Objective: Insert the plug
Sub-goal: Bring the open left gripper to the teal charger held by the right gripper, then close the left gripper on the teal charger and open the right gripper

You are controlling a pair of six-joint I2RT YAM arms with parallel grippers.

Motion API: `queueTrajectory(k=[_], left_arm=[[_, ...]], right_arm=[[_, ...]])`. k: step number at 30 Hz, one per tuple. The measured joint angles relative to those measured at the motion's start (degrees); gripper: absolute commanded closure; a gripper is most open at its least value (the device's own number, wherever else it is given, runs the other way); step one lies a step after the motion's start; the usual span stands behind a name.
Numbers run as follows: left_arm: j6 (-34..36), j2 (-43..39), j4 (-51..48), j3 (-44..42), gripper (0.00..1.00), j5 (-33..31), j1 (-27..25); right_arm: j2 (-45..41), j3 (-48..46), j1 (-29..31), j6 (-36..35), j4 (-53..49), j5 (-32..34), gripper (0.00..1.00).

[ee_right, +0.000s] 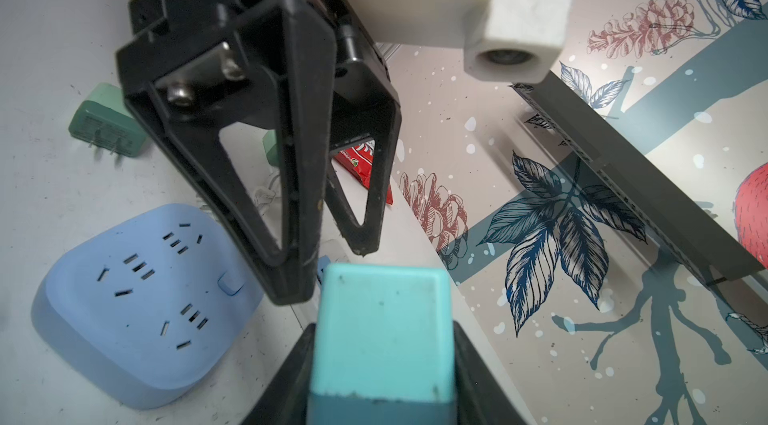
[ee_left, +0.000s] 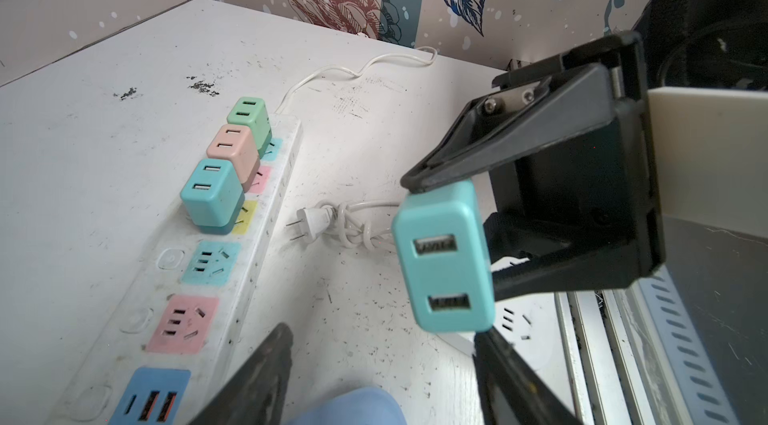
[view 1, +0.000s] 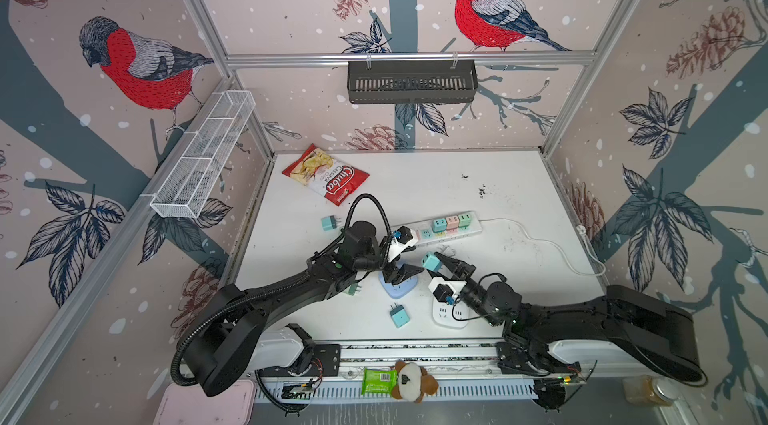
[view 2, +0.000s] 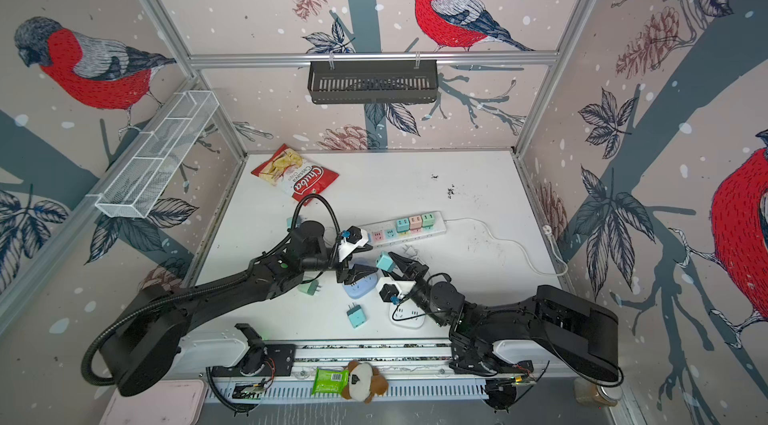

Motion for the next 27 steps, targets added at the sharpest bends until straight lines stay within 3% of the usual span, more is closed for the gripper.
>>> queueTrajectory(k=[16, 27], left_arm=[[0.0, 0.3, -0.7, 0.4, 0.35, 2.7, -0.5], [0.1, 1.8, -1.5, 1.7, 0.52, 3.1, -0.5]], right_arm=[[5.9, 3.0, 1.7, -0.2, 0.1, 2.8, 1.00], [11.1, 4.8, 3.2, -1.9, 3.8, 5.6, 1.00]])
